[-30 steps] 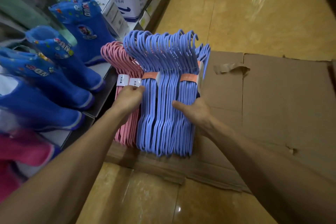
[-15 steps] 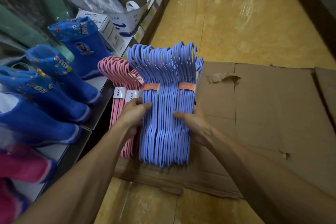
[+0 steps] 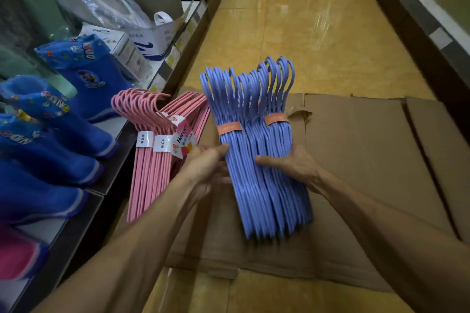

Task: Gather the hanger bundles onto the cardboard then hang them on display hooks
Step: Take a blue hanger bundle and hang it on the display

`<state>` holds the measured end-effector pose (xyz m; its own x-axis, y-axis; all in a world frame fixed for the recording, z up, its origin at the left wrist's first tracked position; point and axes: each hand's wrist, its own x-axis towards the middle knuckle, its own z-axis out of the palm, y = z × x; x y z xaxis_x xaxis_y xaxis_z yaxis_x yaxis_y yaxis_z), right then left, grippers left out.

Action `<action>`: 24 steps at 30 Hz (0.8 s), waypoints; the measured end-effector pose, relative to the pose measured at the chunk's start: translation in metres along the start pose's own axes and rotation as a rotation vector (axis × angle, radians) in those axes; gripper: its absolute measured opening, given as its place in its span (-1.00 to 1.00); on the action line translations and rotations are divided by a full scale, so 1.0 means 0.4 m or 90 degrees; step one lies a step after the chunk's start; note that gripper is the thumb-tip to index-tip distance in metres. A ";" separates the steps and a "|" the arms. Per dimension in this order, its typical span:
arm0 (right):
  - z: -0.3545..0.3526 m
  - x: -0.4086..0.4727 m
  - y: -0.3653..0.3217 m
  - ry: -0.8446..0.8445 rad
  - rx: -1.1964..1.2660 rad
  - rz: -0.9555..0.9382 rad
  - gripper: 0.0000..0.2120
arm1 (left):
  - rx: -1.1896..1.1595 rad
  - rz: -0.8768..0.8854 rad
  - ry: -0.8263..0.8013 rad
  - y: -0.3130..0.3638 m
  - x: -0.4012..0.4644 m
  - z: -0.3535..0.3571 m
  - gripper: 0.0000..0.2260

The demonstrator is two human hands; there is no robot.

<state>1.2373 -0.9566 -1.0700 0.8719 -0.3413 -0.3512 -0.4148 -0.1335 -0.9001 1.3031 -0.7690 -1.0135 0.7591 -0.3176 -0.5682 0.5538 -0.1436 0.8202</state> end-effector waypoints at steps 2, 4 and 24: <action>-0.025 0.006 0.003 0.008 -0.040 -0.003 -0.19 | -0.044 -0.007 -0.017 -0.006 0.000 0.024 -0.75; -0.044 0.013 0.013 0.029 -0.082 0.001 0.06 | -0.061 -0.005 -0.038 -0.013 0.006 0.042 -0.66; -0.072 -0.040 0.064 0.072 -0.030 0.024 -0.29 | -0.117 -0.036 0.005 -0.090 0.063 0.075 -0.58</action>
<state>1.2055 -0.9813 -1.0799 0.8219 -0.4493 -0.3502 -0.4604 -0.1617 -0.8729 1.2918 -0.7997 -1.0554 0.7271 -0.3060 -0.6146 0.6486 0.0124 0.7611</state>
